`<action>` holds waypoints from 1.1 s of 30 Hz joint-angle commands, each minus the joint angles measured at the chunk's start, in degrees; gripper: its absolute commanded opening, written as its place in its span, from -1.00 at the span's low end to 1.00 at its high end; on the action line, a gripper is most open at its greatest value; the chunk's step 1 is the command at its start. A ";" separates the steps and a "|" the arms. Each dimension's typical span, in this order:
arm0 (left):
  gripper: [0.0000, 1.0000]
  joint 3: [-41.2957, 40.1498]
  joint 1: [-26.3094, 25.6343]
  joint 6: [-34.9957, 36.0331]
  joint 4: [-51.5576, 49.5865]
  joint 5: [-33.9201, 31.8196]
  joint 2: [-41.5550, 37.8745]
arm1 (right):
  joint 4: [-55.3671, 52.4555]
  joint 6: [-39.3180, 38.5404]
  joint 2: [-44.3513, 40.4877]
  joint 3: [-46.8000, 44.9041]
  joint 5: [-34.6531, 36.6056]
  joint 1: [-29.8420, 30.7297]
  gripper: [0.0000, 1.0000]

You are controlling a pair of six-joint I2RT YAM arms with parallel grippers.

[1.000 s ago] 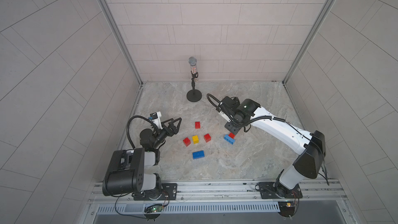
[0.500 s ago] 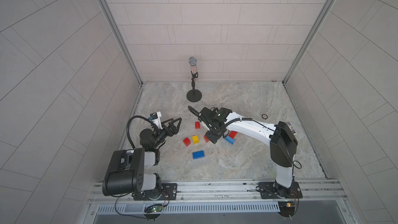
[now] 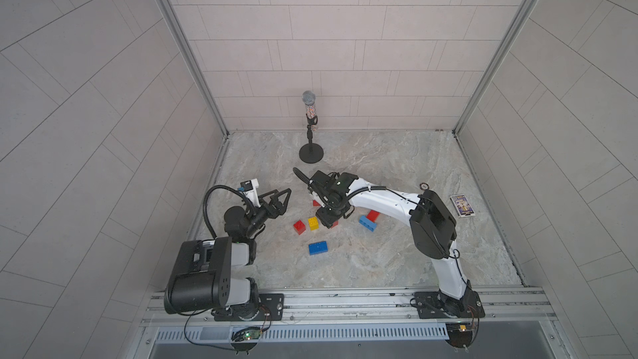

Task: Assemble the number 1 with lego
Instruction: Pick up the lego brick from the center of the board.

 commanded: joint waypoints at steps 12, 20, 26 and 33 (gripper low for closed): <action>1.00 -0.39 0.33 0.15 2.71 0.37 -0.92 | 0.05 0.68 1.39 -0.84 3.61 -0.16 -0.31; 0.99 -0.95 1.10 -0.28 2.70 -0.43 -1.18 | -0.01 -4.38 -5.01 -5.84 4.51 0.32 -0.81; 1.00 -2.59 3.11 -0.77 2.71 -3.32 -1.88 | -0.76 -14.31 -12.01 -8.35 3.90 4.42 -1.00; 1.00 -5.10 6.12 -3.96 2.71 -7.90 -2.34 | -1.18 -22.65 -12.40 -8.22 5.72 10.78 -1.00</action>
